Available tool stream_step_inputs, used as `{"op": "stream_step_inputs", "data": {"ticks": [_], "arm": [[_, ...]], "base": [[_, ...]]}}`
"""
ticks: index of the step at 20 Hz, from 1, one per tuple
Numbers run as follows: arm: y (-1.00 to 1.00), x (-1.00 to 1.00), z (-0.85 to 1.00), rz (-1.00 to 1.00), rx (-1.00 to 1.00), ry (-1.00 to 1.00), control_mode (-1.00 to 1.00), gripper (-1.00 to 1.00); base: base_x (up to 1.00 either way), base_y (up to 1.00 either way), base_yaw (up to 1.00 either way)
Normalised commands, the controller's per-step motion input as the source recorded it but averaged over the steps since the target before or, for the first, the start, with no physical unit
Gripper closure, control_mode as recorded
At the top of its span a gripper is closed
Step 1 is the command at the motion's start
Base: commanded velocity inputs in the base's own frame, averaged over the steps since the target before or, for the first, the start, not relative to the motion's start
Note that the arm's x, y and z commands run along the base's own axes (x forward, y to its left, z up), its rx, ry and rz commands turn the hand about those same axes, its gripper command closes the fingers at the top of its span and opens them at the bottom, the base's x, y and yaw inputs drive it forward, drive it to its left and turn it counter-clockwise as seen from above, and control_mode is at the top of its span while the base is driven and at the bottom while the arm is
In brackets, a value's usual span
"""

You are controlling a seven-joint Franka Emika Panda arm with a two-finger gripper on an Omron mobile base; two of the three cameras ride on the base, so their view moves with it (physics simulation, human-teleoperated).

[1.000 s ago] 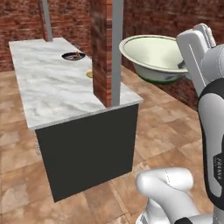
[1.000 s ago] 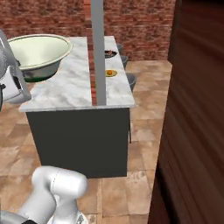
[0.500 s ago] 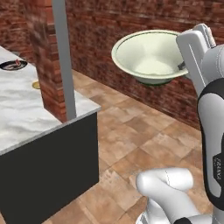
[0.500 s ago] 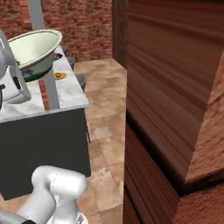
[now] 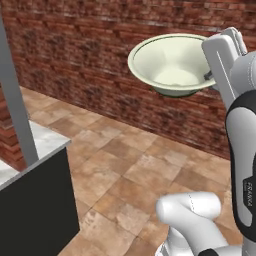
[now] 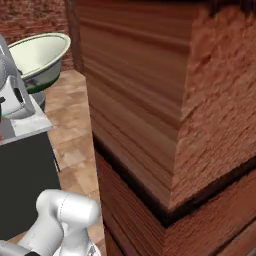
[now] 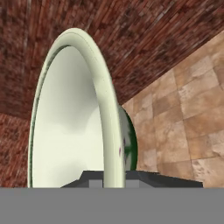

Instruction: Take the smaller bowl and place it next to the appetizer plate on the dining counter , and place the larger bowl next to the plate with cooked food.

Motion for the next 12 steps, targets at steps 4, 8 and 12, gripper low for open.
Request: {"op": "stream_step_inputs", "data": {"ticks": [4, 8, 12], "arm": [[0.00, 0.00, 0.00, 0.00, 0.00, 0.00, 1.00, 1.00], [0.00, 0.00, 0.00, 0.00, 0.00, 0.00, 1.00, 1.00], [0.00, 0.00, 0.00, 0.00, 0.00, 0.00, 1.00, 1.00]], "base": [[1.00, -0.12, -0.20], [1.00, -0.10, -0.08], [1.00, -0.21, -0.01]]}}
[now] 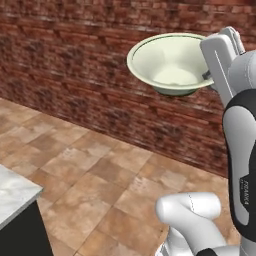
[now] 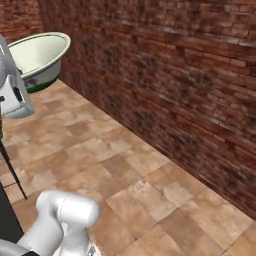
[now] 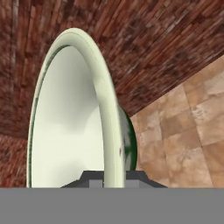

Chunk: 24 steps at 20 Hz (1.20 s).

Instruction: Take the smaller bowl and place it next to the appetizer plate on the dining counter , and place the larger bowl next to the plate with cooked food.

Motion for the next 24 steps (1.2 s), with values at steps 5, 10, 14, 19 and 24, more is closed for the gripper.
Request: {"op": "stream_step_inputs", "data": {"ticks": [5, 10, 14, 19, 24], "arm": [[0.00, 0.00, 0.00, 0.00, 0.00, 0.00, 1.00, 1.00], [0.00, 0.00, 0.00, 0.00, 0.00, 0.00, 1.00, 1.00], [0.00, 0.00, 0.00, 0.00, 0.00, 0.00, 1.00, 1.00], [0.00, 0.00, 0.00, 0.00, 0.00, 0.00, 1.00, 1.00], [0.00, 0.00, 0.00, 0.00, 0.00, 0.00, 1.00, 1.00]], "base": [[1.00, -0.18, 0.19], [1.00, -0.24, 0.33], [1.00, -0.02, 0.41], [1.00, 0.00, 0.48], [1.00, -0.01, 0.48]]}}
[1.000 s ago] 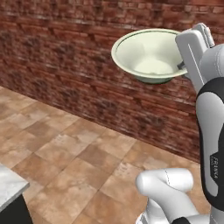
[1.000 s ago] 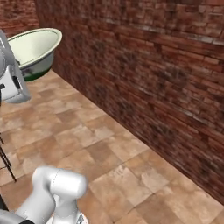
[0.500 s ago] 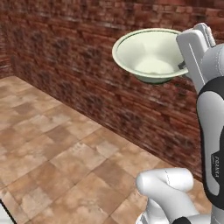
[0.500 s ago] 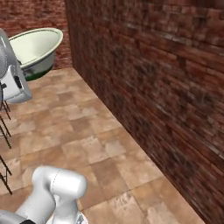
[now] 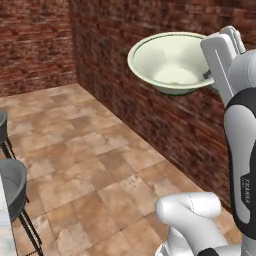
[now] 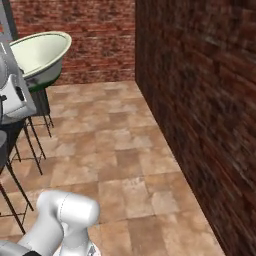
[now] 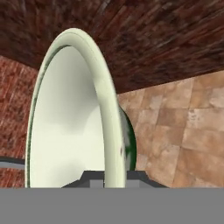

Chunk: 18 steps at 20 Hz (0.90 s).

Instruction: Take the smaller bowl and place it next to the appetizer plate on the dining counter , and place the larger bowl next to the plate with cooked food.

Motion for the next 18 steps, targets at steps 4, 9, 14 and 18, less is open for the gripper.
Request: {"op": "stream_step_inputs", "data": {"ticks": [4, 9, 14, 18], "arm": [[0.00, 0.00, 0.00, 0.00, 0.00, 0.00, 1.00, 1.00], [0.00, 0.00, 0.00, 0.00, 0.00, 0.00, 1.00, 1.00], [0.00, 0.00, 0.00, 0.00, 0.00, 0.00, 1.00, 1.00], [0.00, 0.00, 0.00, 0.00, 0.00, 0.00, 1.00, 1.00]], "base": [[1.00, -0.27, 0.51], [1.00, -0.43, 0.52], [1.00, -0.42, 0.50], [1.00, -0.32, 0.50]]}}
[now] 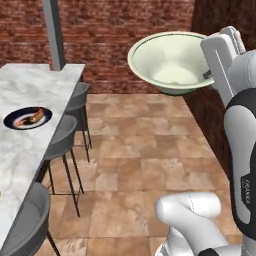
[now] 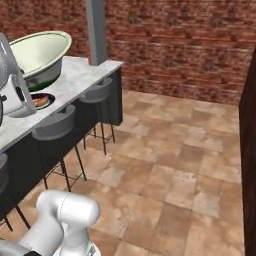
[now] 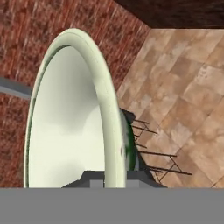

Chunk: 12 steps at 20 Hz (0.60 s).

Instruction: Take the smaller bowl and place it next to the appetizer plate on the dining counter , and place the larger bowl next to the plate with cooked food.

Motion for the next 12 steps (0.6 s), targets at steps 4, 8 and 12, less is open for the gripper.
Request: {"op": "stream_step_inputs", "data": {"ticks": [4, 8, 12], "arm": [[0.00, 0.00, 0.00, 0.00, 0.00, 0.00, 1.00, 1.00], [0.00, 0.00, 0.00, 0.00, 0.00, 0.00, 1.00, 1.00], [0.00, 0.00, 0.00, 0.00, 0.00, 0.00, 1.00, 1.00]], "base": [[1.00, -0.21, 0.49], [0.90, -0.28, 0.49], [0.69, -0.26, 0.46]]}}
